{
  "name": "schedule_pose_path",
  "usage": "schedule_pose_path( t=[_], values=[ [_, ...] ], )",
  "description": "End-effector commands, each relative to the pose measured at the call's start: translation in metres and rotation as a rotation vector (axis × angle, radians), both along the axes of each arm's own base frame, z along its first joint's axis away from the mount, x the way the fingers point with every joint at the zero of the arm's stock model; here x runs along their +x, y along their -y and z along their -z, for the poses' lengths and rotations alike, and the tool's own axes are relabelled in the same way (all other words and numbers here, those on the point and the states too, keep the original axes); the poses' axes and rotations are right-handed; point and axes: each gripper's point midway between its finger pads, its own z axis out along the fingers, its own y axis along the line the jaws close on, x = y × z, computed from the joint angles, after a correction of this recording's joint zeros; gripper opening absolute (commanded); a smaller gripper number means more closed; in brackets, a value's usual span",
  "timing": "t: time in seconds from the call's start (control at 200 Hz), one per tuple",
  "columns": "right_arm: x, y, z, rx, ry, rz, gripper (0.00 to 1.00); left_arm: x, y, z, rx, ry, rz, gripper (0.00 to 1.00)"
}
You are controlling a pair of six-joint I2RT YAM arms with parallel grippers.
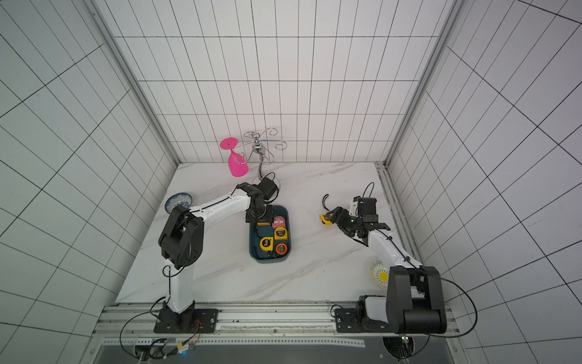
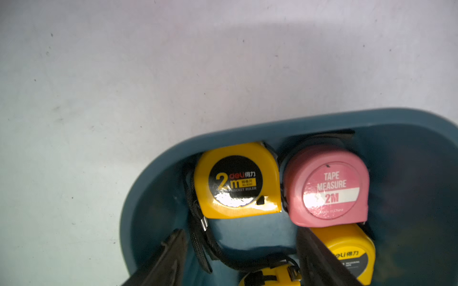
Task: Take the tape measure out of the storage box
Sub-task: Pick up the tape measure from the storage box.
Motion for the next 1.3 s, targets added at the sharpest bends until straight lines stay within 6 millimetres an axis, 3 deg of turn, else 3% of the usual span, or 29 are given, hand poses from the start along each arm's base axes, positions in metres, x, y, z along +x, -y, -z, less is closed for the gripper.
schedule_pose_path(
  t=[0.0, 0.82, 0.925, 1.049, 1.299],
  values=[
    [0.001, 0.003, -0.003, 0.006, -0.002, 0.006, 0.76, 0.013, 0.004, 0.004, 0.017, 0.049, 0.011, 0.72],
    [0.007, 0.0, 0.002, 0.023, -0.013, 0.002, 0.74, 0.022, -0.003, 0.041, 0.094, 0.038, -0.008, 0.69],
    [0.008, 0.0, 0.001, 0.024, -0.01, 0.002, 0.74, 0.023, -0.004, 0.042, 0.094, 0.037, -0.013, 0.63],
    [0.009, 0.001, -0.001, 0.026, -0.008, 0.004, 0.73, 0.024, -0.004, 0.036, 0.091, 0.049, -0.019, 0.48],
    [0.01, -0.001, -0.004, 0.036, 0.002, -0.003, 0.73, 0.023, -0.008, 0.006, 0.087, 0.097, -0.04, 0.2]
  ],
)
